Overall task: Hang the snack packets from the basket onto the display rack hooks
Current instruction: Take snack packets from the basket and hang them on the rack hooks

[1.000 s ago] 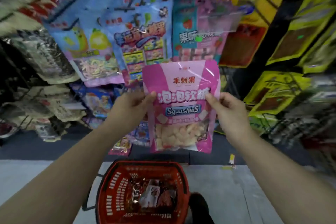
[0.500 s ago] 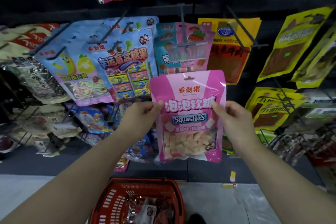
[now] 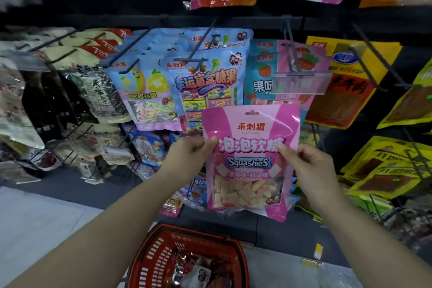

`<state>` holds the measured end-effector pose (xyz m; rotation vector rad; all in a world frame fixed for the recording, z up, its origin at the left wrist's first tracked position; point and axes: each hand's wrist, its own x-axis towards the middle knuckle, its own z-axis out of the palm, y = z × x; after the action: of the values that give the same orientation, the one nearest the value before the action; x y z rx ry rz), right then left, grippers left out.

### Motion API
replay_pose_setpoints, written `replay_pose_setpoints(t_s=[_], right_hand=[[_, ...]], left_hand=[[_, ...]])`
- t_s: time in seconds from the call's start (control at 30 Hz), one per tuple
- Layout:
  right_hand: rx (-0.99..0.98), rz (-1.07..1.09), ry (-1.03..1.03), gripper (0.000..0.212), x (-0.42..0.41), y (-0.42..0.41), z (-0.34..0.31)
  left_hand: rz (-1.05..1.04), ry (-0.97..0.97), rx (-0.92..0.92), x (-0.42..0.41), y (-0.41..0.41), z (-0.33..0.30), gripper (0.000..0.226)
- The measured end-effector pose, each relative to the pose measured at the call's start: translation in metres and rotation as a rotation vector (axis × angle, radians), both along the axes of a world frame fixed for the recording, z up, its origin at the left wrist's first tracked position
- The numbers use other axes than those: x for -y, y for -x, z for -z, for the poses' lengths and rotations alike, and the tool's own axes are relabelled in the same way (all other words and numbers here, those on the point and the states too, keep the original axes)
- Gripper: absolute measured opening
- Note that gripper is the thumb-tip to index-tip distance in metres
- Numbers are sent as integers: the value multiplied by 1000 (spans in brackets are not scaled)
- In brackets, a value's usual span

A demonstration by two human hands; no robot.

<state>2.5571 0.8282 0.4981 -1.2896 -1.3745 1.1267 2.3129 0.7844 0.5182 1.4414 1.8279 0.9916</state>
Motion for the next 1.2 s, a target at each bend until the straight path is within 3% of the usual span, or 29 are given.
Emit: replay_pose_setpoints(t_s=[0.13, 0.27, 0.4, 0.53, 0.73, 1.0, 1.2], right_hand=[[-25, -22, -14, 52, 4, 12, -5], [-59, -7, -5, 44, 9, 19, -9], [-69, 4, -20, 67, 19, 16, -15], [-72, 63, -20, 43, 29, 5, -16], [-82, 113, -56, 39, 44, -17, -37], [-138, 120, -221, 34, 53, -42, -123], [-176, 177, -404, 24, 11, -49, -205]], left_hand=[[-40, -16, -34, 3, 12, -3, 62], [-19, -4, -35, 6, 18, -8, 66], [-6, -25, -97, 7, 13, -13, 62], [32, -40, -74, 9, 5, -13, 62], [118, -91, -38, 15, -14, -35, 64], [240, -290, 34, 9, -32, -112, 81], [158, -489, 101, -27, -53, -198, 56]])
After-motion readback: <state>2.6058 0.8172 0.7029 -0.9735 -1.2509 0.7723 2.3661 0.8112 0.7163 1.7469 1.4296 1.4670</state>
